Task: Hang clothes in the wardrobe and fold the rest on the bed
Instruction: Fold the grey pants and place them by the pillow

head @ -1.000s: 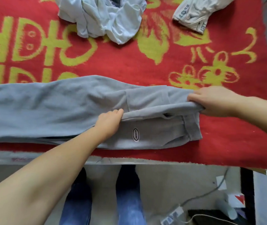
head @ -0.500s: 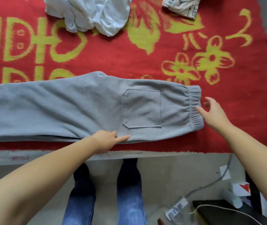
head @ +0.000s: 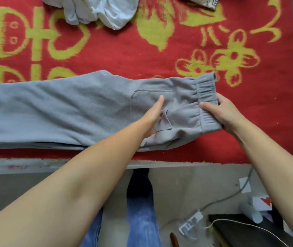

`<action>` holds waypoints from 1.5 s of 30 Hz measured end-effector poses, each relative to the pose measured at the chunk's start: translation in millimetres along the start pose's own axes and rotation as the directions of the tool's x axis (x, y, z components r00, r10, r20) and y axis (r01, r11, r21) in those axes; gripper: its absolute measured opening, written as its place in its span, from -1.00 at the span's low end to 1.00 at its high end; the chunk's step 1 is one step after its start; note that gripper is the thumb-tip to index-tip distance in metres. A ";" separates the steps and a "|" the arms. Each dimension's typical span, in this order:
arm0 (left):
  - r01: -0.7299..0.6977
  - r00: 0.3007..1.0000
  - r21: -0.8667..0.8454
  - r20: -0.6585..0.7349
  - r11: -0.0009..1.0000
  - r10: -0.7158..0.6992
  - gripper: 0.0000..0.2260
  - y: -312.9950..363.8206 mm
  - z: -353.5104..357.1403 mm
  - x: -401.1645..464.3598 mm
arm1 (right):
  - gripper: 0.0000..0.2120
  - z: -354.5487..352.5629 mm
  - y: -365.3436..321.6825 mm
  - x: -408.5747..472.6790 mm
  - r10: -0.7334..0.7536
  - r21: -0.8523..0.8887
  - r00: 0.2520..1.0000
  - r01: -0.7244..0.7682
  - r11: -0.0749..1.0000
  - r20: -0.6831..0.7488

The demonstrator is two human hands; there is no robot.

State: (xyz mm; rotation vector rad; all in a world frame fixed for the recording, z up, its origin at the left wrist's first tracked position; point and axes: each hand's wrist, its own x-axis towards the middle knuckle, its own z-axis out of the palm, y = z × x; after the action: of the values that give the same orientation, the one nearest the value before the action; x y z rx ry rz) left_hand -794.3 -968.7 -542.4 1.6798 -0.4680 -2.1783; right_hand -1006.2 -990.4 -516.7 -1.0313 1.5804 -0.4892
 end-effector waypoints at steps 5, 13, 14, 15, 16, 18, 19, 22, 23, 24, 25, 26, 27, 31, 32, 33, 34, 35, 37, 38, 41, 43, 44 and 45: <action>-0.057 0.963 -0.289 0.235 0.956 0.129 -0.34 17.9 -63.3 -40.2 | -0.73 87.9 -76.0 -38.9 -0.225 -0.200 0.972 0.234 0.951 0.065; -0.234 0.970 -0.201 -0.115 0.951 0.214 -0.81 10.9 -193.1 -86.7 | -0.57 285.2 -120.7 -52.6 -0.081 -0.191 0.927 0.160 0.969 0.367; -0.236 0.967 -0.216 -0.148 0.947 0.207 -0.83 7.0 -210.3 -85.4 | -0.54 293.0 -118.2 -51.3 -0.073 -0.172 0.903 0.159 0.972 0.424; -0.245 0.961 -0.208 -0.179 0.947 0.209 -0.80 2.8 -226.8 -83.1 | -0.53 294.8 -114.3 -49.5 -0.122 -0.189 0.894 0.222 0.957 0.430; -0.250 0.954 -0.181 -0.213 0.951 0.210 -0.75 -2.5 -242.6 -79.0 | -0.57 292.2 -108.2 -46.6 -0.218 -0.242 0.902 0.322 0.915 0.373; -0.233 0.938 -0.119 -0.288 0.965 0.191 -0.71 -13.3 -265.3 -70.2 | -0.62 275.3 -88.1 -38.2 -0.403 -0.404 0.901 0.433 0.806 0.161; -0.228 0.926 -0.085 -0.327 0.970 0.189 -0.71 -17.5 -271.9 -66.0 | -0.57 264.9 -75.3 -32.7 -0.444 -0.490 0.892 0.427 0.760 0.088; -0.205 0.822 0.182 -0.501 0.962 0.271 -0.70 -26.2 -279.7 -55.2 | -0.40 249.6 -31.9 -23.3 -0.297 -0.777 0.930 0.350 0.523 0.218; -0.143 0.737 0.368 -0.580 0.919 0.346 -0.62 -30.8 -280.6 -54.2 | -0.39 252.2 -19.0 -22.1 -0.212 -0.837 0.932 0.358 0.414 0.294; -0.071 0.632 0.570 -0.609 0.819 0.479 -0.51 -35.1 -281.1 -55.3 | -0.39 257.3 -8.8 -20.2 -0.128 -0.867 0.930 0.366 0.337 0.343; -0.030 0.538 0.758 -0.537 0.652 0.649 -0.43 -39.8 -279.2 -57.4 | -0.40 263.6 -1.5 -17.1 -0.068 -0.880 0.928 0.368 0.301 0.366; -0.021 0.491 0.908 -0.355 0.418 0.795 -0.38 -45.4 -274.1 -58.7 | -0.41 269.5 3.1 -12.9 -0.034 -0.886 0.929 0.363 0.289 0.369; -0.028 0.505 0.984 -0.140 0.178 0.851 -0.36 -51.6 -266.2 -59.1 | -0.41 274.1 5.6 -8.8 -0.028 -0.889 0.932 0.353 0.292 0.361; 0.060 0.834 0.991 -0.115 0.119 0.540 -0.31 -80.0 -256.1 -41.8 | -0.45 272.4 1.5 -8.9 -0.296 -0.744 0.945 0.296 0.598 0.138; 0.100 0.851 0.976 -0.184 0.193 0.492 -0.30 -85.0 -258.4 -35.6 | -0.45 266.4 2.3 -9.7 -0.340 -0.653 0.940 0.251 0.714 -0.011; 0.114 0.855 0.969 -0.207 0.218 0.476 -0.29 -87.2 -260.2 -30.1 | -0.43 258.9 2.4 -7.9 -0.299 -0.514 0.942 0.183 0.838 -0.152; 0.101 0.861 0.970 -0.198 0.223 0.468 -0.28 -86.9 -261.2 -27.1 | -0.40 252.8 -0.9 -6.0 -0.145 -0.316 0.961 0.065 0.946 -0.235; 0.074 0.872 0.971 -0.174 0.228 0.458 -0.27 -85.0 -262.0 -26.0 | -0.38 248.7 -4.4 -4.4 0.066 -0.108 0.973 -0.092 0.990 -0.222; 0.024 0.889 0.961 -0.145 0.274 0.433 -0.28 -80.4 -264.8 -29.2 | -0.54 244.2 -11.8 -1.4 0.295 0.096 0.955 -0.291 0.952 -0.029; 0.003 0.892 0.948 -0.146 0.318 0.427 -0.31 -76.7 -265.8 -33.5 | -0.64 243.6 -18.4 -1.3 0.288 0.089 0.957 -0.290 0.953 0.035; -0.087 0.893 0.777 -0.217 0.623 0.395 -0.45 -48.7 -264.1 -53.1 | -0.64 247.6 -56.6 -9.9 0.122 0.140 0.988 -0.135 0.981 0.099; -0.272 0.883 0.400 -0.258 0.875 0.392 -0.55 -19.3 -260.0 -74.7 | -0.56 260.7 -94.6 -26.3 -0.073 0.179 0.985 0.045 0.983 0.156; -0.353 0.889 0.183 -0.241 0.917 0.390 -0.60 -5.1 -260.6 -88.9 | -0.50 272.8 -114.3 -36.9 -0.164 0.194 0.965 0.124 0.973 0.206; -0.391 0.902 -0.008 -0.200 0.920 0.382 -0.62 7.0 -265.7 -105.3 | -0.43 290.3 -133.4 -47.0 -0.226 0.197 0.938 0.177 0.964 0.262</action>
State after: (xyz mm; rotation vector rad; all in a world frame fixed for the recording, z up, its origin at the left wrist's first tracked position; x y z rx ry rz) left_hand -511.5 -938.3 -513.8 1.5931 -0.6285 -1.7093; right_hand -688.2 -960.8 -469.3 -1.0845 1.1643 -0.5794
